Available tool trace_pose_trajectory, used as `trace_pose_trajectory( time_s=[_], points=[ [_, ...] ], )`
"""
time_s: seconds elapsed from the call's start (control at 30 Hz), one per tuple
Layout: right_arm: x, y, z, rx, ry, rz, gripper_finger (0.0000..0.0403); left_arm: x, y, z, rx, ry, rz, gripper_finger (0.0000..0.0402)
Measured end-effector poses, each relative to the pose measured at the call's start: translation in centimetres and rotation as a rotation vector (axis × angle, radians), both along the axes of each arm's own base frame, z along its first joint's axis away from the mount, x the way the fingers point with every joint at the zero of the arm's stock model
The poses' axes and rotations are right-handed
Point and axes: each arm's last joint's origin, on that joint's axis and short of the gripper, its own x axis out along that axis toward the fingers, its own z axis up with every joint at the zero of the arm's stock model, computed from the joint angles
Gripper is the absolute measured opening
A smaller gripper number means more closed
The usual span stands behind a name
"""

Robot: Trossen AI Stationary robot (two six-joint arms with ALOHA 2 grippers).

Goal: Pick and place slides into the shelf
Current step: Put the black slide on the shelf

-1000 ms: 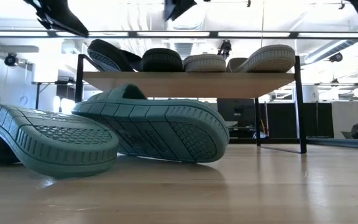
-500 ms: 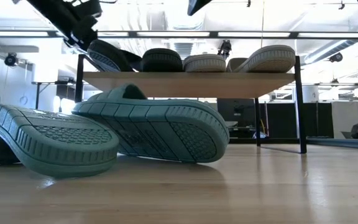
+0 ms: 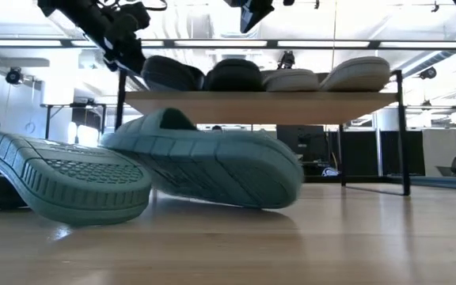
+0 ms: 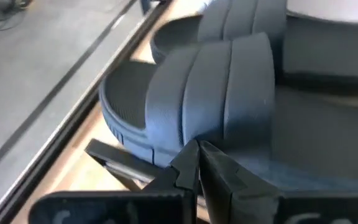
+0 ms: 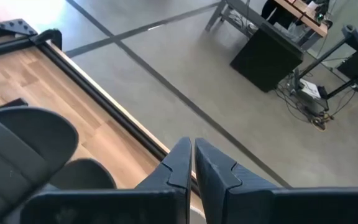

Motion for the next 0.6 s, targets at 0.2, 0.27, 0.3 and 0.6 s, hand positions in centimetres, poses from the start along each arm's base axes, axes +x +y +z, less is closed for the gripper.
trace_pose_trajectory(
  time_s=[0.2, 0.27, 0.3, 0.6],
  points=[
    [0.0, -0.1, 0.0, 0.000, 0.000, -0.003, 0.0013, 0.1, 0.6, -1.1, -0.014, 0.050, 0.004, 0.0000],
    [0.0, -0.1, 0.0, 0.000, 0.001, -0.002, 0.0013, 0.2, 0.9, -1.2, 0.001, 0.052, 0.034, 0.0000],
    [0.0, -0.1, 0.0, 0.000, 0.003, -0.002, 0.0013, 0.3, 1.0, -1.2, 0.008, 0.054, 0.049, 0.0000],
    [-0.5, 0.0, -0.5, 0.026, 0.048, -0.015, 0.0013, 0.4, 1.7, 1.1, 0.076, -0.024, 0.112, 0.0000]
  ],
)
